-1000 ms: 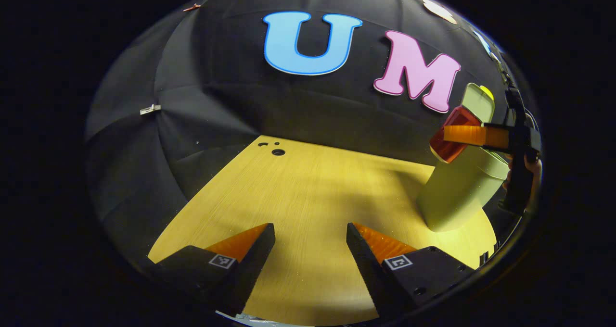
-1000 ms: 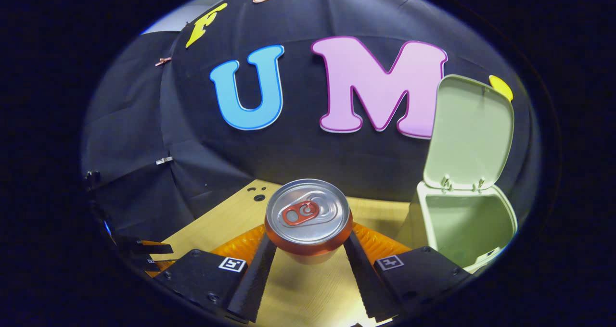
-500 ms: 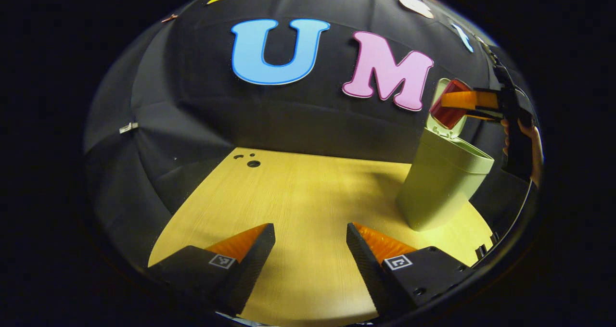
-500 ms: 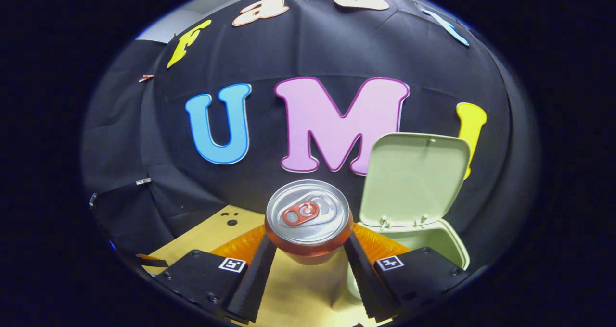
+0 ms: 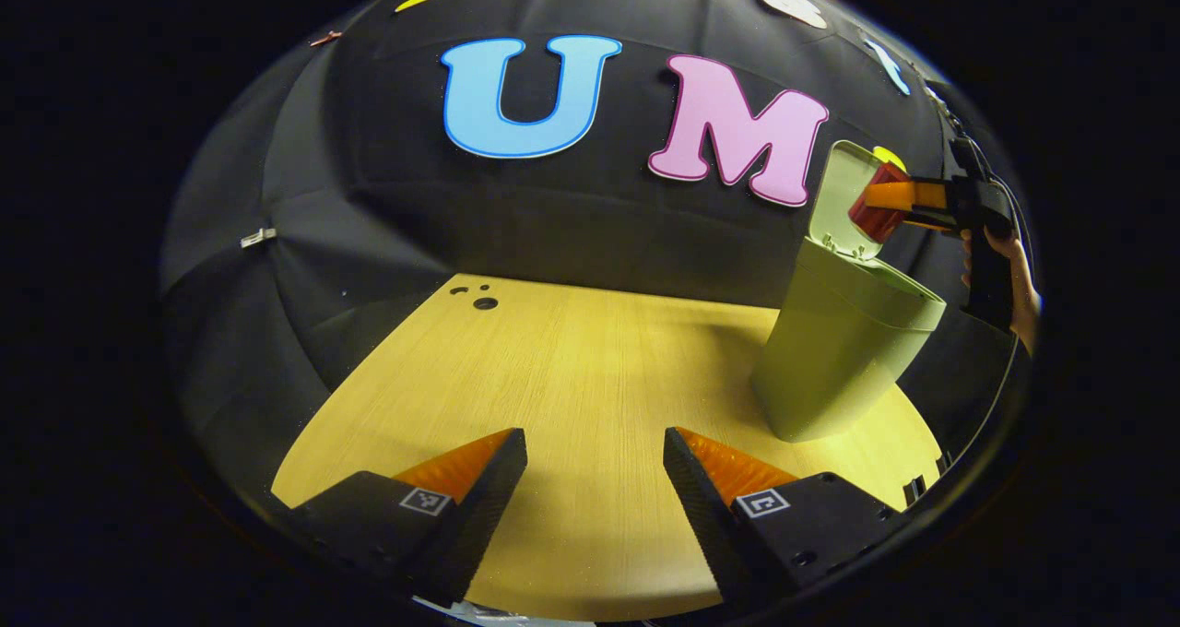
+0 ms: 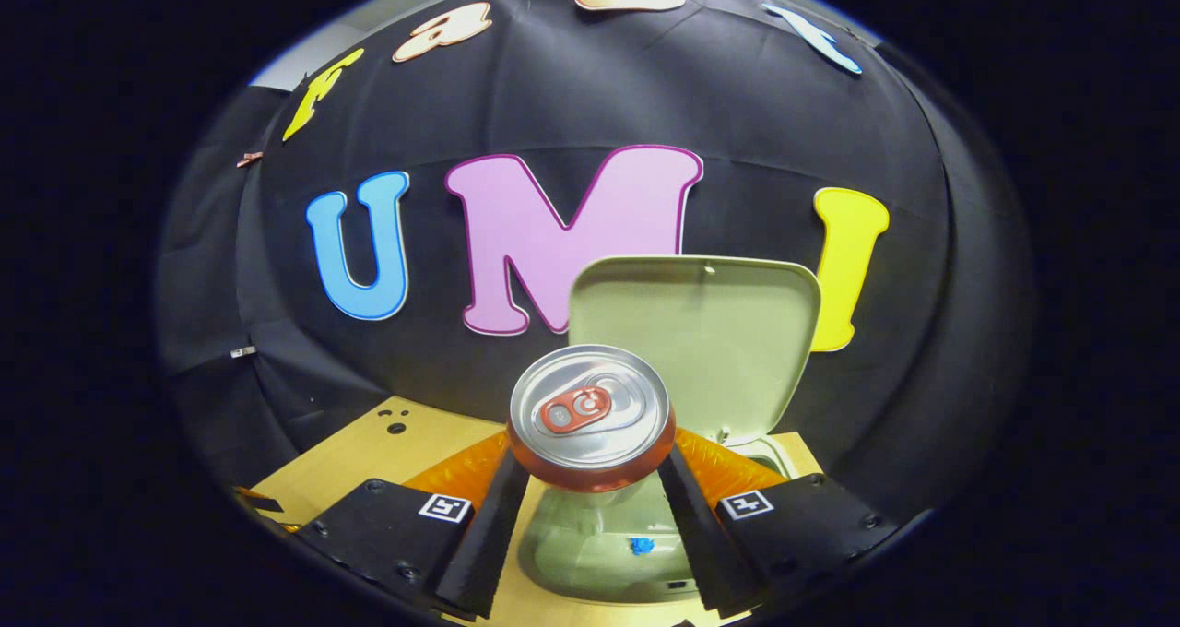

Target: Press the lid of the desktop garbage bin to open it, pick up the crumpled paper on the desktop and throw it into the bin, then pick up the pop can on the desktop and drop it into the bin, and finally close the garbage bin lid.

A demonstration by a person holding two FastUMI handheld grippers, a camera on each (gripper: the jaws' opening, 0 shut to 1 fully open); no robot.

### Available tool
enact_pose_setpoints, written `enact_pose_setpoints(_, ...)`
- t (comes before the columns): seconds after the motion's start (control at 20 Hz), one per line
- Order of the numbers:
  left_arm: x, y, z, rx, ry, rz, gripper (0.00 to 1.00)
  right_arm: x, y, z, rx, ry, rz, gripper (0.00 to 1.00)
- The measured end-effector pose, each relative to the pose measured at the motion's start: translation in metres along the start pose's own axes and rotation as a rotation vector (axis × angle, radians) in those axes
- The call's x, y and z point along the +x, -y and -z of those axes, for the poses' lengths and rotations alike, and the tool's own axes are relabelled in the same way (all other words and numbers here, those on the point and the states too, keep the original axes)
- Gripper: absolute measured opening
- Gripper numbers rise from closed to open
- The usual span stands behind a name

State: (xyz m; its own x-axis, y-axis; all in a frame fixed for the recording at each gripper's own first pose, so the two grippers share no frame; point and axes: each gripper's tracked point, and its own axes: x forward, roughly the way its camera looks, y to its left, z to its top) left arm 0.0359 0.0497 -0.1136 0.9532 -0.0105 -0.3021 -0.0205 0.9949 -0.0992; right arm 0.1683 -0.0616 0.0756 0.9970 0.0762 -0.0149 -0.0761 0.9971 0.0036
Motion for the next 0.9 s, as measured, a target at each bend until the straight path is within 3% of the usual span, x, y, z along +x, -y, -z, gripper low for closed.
enact_pose_setpoints(0.45, -0.033, 0.018, 0.021, -0.027, -0.002, -0.174, 0.96, 0.021, 0.03, 0.045, -0.04, -0.071, -0.082, 0.83)
enact_pose_setpoints(0.65, -0.048, 0.037, 0.028, -0.027, 0.002, -0.173, 0.96, 0.028, 0.036, 0.049, -0.035, -0.086, -0.081, 0.84)
enact_pose_setpoints(0.9, -0.059, 0.051, 0.048, -0.073, -0.03, -0.152, 0.96, 0.025, 0.038, 0.03, -0.057, -0.066, -0.057, 0.96)
